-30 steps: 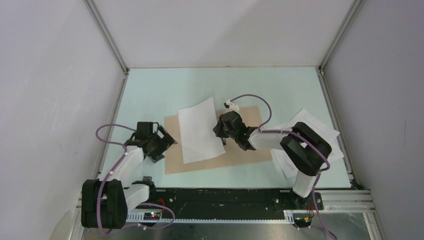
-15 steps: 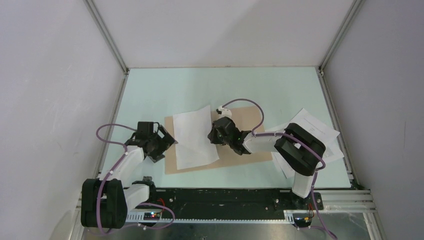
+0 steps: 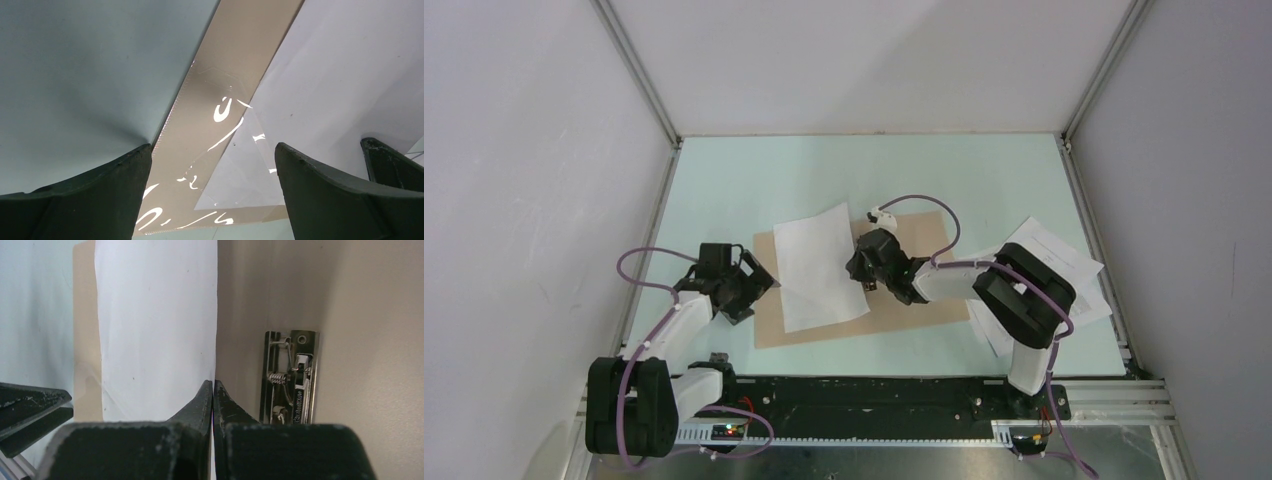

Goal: Put the files into the folder

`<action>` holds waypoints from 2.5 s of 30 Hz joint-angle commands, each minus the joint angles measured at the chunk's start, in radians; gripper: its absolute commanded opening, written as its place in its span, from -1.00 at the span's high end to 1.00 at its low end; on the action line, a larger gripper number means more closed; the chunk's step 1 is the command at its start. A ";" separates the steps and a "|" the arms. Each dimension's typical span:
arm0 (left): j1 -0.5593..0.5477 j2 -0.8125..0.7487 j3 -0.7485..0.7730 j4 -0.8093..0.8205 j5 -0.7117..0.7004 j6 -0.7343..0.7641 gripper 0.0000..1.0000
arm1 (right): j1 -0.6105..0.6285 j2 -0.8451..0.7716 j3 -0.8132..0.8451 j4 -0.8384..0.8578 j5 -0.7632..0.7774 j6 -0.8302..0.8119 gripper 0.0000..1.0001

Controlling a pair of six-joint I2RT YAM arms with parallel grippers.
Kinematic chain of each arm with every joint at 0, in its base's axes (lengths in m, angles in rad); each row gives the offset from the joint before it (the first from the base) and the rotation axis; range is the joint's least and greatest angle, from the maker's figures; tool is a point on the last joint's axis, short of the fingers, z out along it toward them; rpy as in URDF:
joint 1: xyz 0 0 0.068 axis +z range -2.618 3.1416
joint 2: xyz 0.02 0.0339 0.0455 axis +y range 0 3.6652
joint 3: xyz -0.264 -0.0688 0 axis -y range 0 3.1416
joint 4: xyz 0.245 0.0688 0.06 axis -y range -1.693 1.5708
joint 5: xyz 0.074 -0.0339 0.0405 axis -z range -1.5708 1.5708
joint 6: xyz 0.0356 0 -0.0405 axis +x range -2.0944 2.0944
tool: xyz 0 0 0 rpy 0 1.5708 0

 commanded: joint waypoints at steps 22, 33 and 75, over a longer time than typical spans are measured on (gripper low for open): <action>-0.016 0.022 -0.013 -0.017 0.004 -0.023 -0.99 | -0.008 0.057 0.041 0.066 0.020 0.114 1.00; -0.016 0.029 -0.011 -0.017 0.004 -0.020 -0.99 | 0.003 0.075 0.050 0.105 0.016 0.105 1.00; -0.017 0.031 -0.009 -0.019 0.008 -0.015 -0.99 | 0.060 0.118 0.055 0.143 -0.011 0.153 1.00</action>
